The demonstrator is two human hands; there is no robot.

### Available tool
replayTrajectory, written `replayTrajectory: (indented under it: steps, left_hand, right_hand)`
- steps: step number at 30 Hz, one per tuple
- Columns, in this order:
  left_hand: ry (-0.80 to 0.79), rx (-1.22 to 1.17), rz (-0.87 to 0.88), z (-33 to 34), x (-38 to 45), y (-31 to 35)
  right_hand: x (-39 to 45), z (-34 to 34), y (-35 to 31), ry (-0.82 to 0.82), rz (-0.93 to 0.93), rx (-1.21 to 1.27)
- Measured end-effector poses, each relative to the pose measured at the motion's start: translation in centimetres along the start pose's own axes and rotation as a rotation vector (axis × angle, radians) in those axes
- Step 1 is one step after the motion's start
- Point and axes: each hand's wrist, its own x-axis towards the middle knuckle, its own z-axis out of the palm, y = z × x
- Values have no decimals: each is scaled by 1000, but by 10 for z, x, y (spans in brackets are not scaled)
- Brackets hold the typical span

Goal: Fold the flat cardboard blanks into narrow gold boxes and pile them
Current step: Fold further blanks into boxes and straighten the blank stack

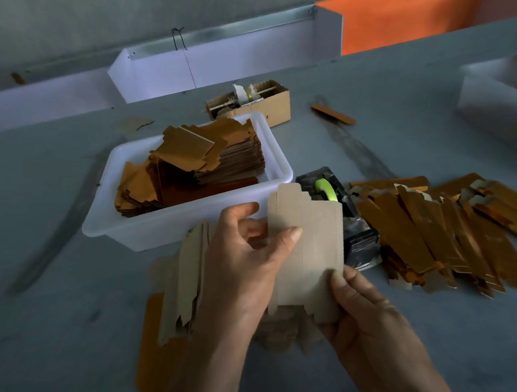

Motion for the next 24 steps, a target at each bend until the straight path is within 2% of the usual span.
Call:
replayTrajectory:
  steps: [3,7,10,14,21,24]
  left_hand:
    - [-132,-159,-119,1,-2,-3]
    - [-191,-131,-149,-1,-3,-6]
    - [-205,-97,-136,0,-3,-7]
    - [-223,-79,-121,1,-4,-9]
    - [-163,-72,-152,6,-2,-10]
    - [-143,-48,-151,11,-4,-10]
  right_hand:
    - [0,2,0,-29,15,32]
    - [-2,0,-2,10,-12,-165]
    - [-4,2,-7,103,-84,-418]
    - [0,7,-15,194,-207,-562]
    - [-3,8,-11,204,-448,-848]
    - [-5,10,-9,152,-470,-859]
